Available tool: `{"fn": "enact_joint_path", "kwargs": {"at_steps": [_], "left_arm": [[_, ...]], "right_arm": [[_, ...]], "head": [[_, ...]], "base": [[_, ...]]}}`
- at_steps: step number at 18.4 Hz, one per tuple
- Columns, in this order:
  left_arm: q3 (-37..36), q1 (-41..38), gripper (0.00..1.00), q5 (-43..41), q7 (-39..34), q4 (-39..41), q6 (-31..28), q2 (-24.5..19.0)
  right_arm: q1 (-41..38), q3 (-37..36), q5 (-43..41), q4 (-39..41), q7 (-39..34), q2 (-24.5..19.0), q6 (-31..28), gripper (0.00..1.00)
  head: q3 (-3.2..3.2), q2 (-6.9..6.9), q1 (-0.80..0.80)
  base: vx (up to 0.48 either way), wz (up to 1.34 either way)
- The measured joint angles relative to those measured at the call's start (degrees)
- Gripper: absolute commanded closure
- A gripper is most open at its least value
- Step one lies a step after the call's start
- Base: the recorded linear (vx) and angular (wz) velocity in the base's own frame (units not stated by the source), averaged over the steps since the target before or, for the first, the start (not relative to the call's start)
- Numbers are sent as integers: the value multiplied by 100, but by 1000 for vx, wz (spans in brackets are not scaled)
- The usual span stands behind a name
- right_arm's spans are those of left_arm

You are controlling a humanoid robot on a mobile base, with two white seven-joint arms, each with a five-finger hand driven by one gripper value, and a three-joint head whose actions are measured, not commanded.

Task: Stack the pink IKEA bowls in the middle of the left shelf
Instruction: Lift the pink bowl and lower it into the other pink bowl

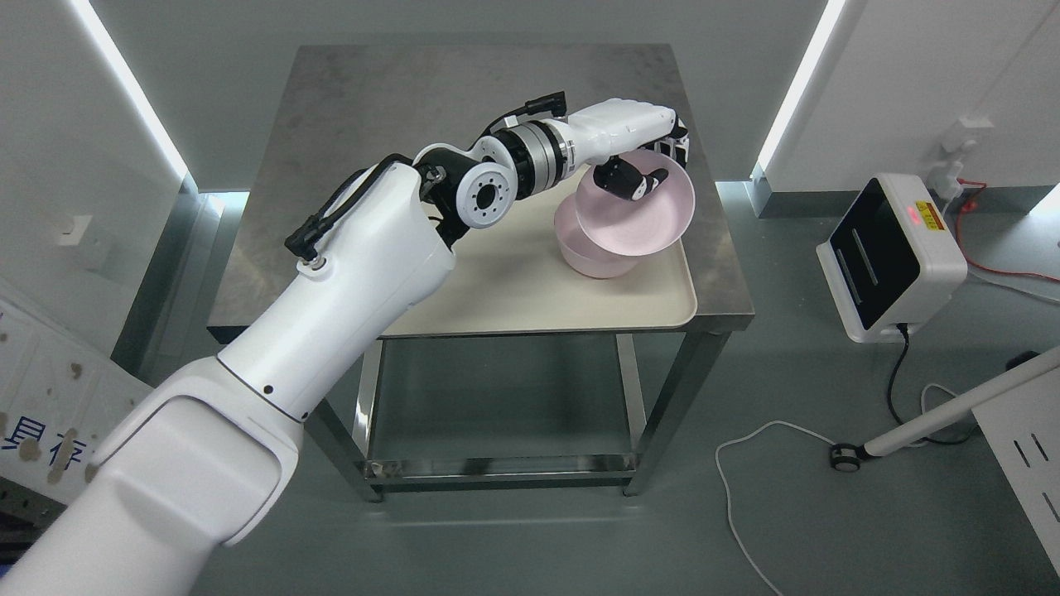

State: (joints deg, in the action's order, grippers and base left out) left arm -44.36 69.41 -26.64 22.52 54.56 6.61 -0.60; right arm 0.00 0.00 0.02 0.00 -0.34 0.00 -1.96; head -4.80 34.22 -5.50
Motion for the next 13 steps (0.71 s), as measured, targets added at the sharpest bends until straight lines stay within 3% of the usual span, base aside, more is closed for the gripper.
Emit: {"fn": "enact_joint_path", "kwargs": {"at_steps": [11,12,13], "left_arm": [[42,64,83,-254,-281,-426,-24,37],[57,65,80,-287,-288,-456,-11,41],[72,65,68,-315,-291,-486,5,42]], "right_arm": [[0,0,-2,0,0,0,-2,0],[0,0,-2,0,0,0,-2,0],[0,0,-2,0,0,0,-2,0]], "head": [[0,0,0],[0,0,0],[0,0,0]], "base": [[0,0],[0,0],[0,0]]}}
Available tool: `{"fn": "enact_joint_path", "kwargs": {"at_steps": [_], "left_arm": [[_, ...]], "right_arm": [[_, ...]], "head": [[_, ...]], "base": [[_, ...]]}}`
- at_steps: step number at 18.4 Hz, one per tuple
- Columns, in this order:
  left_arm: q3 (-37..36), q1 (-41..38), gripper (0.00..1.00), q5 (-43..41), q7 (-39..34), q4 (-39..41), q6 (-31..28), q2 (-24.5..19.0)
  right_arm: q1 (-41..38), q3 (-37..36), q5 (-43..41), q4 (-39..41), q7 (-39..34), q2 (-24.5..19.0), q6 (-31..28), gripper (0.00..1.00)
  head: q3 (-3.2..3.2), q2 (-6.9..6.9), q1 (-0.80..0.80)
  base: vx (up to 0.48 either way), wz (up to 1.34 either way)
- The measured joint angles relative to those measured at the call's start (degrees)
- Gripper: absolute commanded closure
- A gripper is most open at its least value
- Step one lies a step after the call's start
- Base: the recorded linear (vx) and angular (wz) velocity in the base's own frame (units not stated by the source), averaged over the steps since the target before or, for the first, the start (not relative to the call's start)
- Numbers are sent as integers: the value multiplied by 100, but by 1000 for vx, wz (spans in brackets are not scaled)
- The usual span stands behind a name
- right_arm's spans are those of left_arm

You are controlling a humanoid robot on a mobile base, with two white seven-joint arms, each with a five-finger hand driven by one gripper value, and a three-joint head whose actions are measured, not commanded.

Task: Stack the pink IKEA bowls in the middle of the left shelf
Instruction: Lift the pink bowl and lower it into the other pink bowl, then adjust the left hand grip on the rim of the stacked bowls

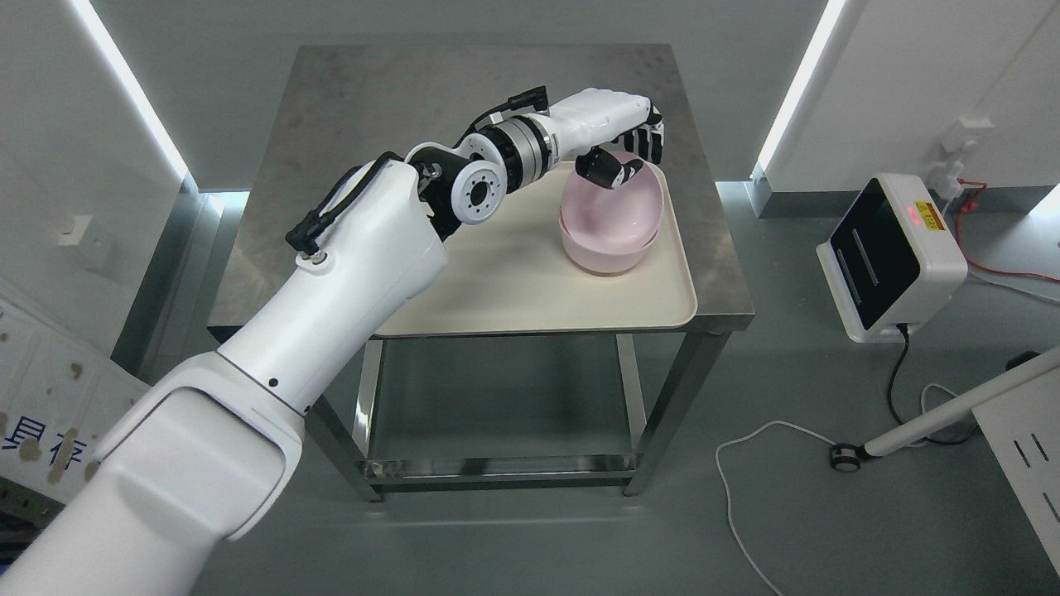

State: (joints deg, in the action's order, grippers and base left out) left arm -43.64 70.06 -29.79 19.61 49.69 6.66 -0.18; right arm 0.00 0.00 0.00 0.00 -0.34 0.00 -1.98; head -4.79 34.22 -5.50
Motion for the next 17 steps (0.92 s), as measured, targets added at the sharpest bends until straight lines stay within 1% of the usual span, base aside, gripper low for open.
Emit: {"fn": "enact_joint_path", "kwargs": {"at_steps": [1,2,3,4,6,8,10,14,17], "left_arm": [[24,0,53,-27,-4,-32,11,2],[49,0,44,-44,-6,-51,14,3],[79,0,40,-56,-6,-69,19,5],[121,-1,33,-64,-7,-81,26,6],[248,-11,26,-67,-6,-71,84,8],[466,-51,25,-66,50,20,240,9],[780,-203,25,-64,372,195,599,11],[1533,-758,25,-63,1441,647,1675,-12],[2000,-1218,27,-71,1776,963,2387,-135]], "right_arm": [[0,0,0,0,0,0,0,0],[0,0,0,0,0,0,0,0],[0,0,0,0,0,0,0,0],[0,0,0,0,0,0,0,0],[0,0,0,0,0,0,0,0],[0,0,0,0,0,0,0,0],[0,0,0,0,0,0,-2,0],[0,0,0,0,0,0,-2,0],[0,0,0,0,0,0,-4,0]], "head": [[0,0,0],[0,0,0],[0,0,0],[0,0,0],[0,0,0],[0,0,0],[0,0,0],[0,0,0],[0,0,0]], "base": [[0,0],[0,0],[0,0],[0,0],[0,0],[0,0],[0,0],[0,0],[0,0]]}}
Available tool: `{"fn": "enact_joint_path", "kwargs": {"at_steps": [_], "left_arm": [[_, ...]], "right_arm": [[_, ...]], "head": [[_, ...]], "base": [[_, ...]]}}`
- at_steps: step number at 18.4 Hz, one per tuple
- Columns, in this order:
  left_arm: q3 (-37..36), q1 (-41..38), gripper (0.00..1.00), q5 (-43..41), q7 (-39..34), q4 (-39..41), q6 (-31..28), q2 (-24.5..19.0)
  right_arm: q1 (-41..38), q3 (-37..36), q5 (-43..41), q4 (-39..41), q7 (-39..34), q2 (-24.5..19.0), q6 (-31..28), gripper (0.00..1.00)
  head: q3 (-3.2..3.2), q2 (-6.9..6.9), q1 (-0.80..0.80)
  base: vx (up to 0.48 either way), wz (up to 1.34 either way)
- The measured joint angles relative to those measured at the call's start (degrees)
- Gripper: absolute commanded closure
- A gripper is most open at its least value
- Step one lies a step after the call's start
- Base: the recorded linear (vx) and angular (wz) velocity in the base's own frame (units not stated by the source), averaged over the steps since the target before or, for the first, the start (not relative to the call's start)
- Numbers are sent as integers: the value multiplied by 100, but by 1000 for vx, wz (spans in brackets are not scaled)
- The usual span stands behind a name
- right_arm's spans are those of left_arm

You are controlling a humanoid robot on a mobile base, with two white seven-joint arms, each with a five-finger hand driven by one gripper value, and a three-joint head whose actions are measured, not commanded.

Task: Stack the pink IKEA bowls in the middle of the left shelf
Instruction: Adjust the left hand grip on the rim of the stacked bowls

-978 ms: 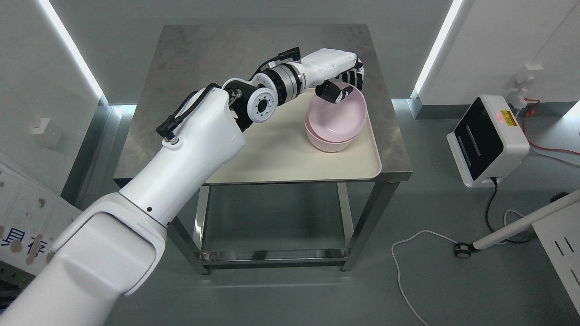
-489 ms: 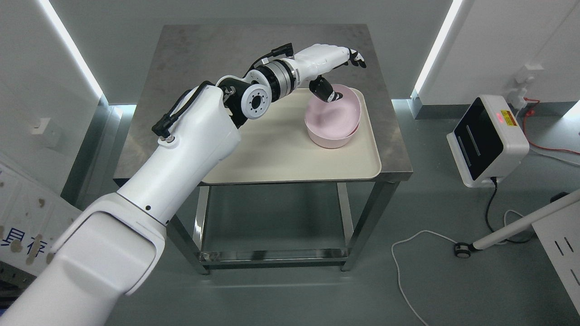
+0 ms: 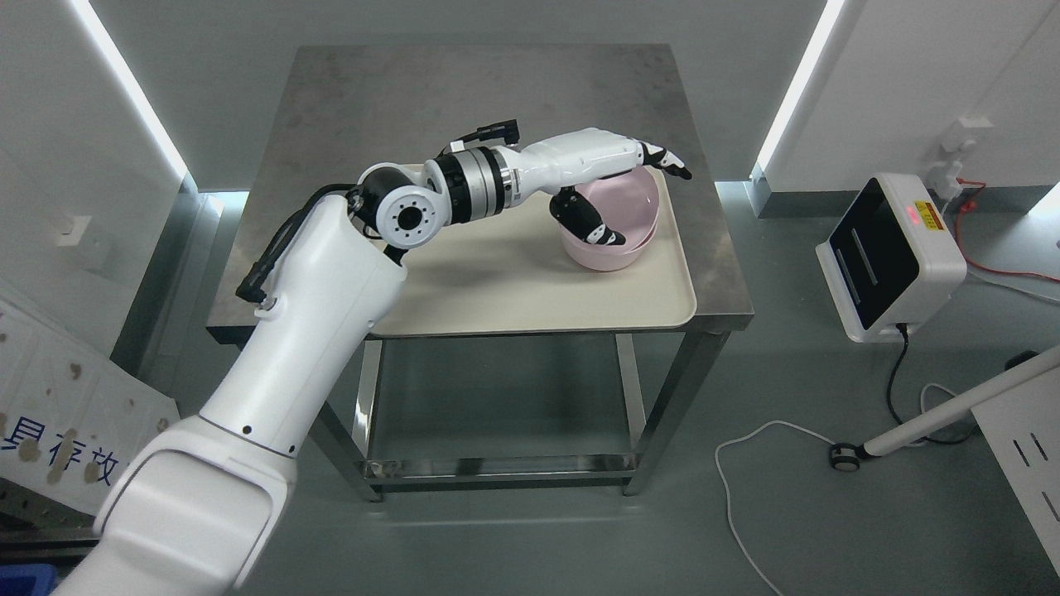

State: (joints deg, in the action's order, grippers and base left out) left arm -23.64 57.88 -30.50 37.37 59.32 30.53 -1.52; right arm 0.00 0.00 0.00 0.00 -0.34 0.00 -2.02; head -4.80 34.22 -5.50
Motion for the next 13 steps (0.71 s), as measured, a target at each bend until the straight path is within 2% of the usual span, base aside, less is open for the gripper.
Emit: {"fn": "enact_joint_path", "kwargs": {"at_steps": [4,7,9,13], "left_arm": [[462,-374,29,-140,71,308,312,-139],[675,-573,29,-358,-210,459,366,-166],[729,-689,29,-477,-336,529,375,-112],[656,-860,29,-793,-443,646,392,-27]], "right_arm": [[0,0,0,0,0,0,-2,0],[0,0,7,0,0,0,-7,0],[0,0,255,0,0,0,-13,0],[0,0,117,0,0,0,-26,0]], "head": [[0,0,0],[0,0,0],[0,0,0],[0,0,0]], "base": [[0,0],[0,0],[0,0],[0,0]]}}
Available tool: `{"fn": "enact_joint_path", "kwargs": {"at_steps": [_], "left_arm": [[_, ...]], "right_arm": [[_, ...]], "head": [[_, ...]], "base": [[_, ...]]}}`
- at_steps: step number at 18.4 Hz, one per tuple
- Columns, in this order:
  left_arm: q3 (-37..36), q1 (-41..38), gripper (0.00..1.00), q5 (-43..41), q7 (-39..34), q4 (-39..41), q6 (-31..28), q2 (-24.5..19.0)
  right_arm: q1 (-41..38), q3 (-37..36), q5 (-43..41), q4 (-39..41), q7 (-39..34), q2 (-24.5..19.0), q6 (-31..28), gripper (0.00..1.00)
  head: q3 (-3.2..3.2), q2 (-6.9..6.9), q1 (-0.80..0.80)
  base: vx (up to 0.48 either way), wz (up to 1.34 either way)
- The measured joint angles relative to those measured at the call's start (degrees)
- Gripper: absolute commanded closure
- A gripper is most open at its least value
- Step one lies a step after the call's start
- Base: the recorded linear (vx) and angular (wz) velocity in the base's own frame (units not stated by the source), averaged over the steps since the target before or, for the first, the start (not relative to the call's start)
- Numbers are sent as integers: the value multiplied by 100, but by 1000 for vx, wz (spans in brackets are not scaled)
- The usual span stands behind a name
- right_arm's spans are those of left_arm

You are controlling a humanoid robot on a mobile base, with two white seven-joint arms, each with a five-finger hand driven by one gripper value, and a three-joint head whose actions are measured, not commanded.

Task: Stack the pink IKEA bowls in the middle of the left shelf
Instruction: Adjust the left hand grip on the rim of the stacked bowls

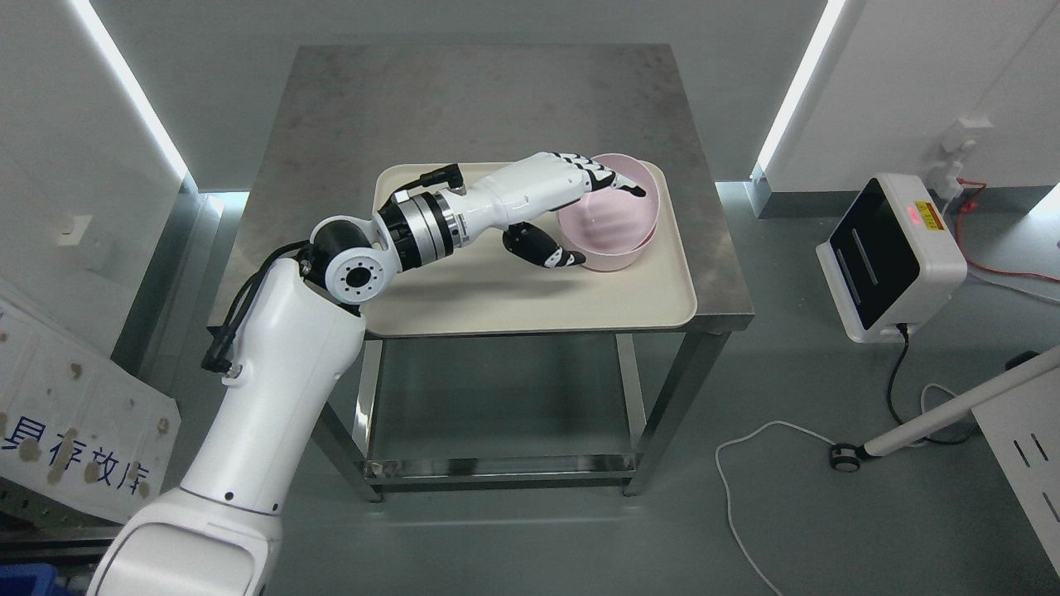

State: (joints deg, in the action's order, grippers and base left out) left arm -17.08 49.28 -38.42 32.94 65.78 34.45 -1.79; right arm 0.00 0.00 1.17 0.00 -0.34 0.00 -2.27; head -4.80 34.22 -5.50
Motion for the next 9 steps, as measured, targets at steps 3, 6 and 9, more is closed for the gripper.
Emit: {"fn": "enact_joint_path", "kwargs": {"at_steps": [3,6,9], "left_arm": [[-93,-53,29,-396,-18,34,-112,46],[-221,-32,29,-712,-69,-4,-423,80],[-376,82,32,-894,-148,-81,-829,107]], "right_arm": [[0,0,-52,0,0,0,17,0],[0,0,-80,0,0,0,28,0],[0,0,-98,0,0,0,28,0]], "head": [[0,0,0],[0,0,0],[0,0,0]], "base": [[0,0],[0,0],[0,0]]}}
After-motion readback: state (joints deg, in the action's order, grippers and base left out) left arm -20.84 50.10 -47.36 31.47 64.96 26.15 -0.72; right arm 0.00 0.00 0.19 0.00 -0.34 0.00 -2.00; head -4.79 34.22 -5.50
